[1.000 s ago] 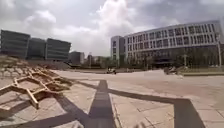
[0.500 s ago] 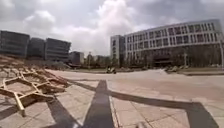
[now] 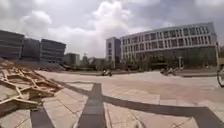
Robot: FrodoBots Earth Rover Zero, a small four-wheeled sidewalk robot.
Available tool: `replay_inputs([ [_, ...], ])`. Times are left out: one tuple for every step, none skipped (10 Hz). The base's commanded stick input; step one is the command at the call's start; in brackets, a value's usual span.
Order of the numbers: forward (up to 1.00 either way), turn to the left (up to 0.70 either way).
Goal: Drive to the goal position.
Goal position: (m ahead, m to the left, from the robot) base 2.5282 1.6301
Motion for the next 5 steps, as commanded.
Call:
replay_inputs([
  [0.6,-0.15],
  [0.6,-0.15],
  [0.6,-0.15],
  [0.6,-0.15],
  [0.6,-0.15],
])
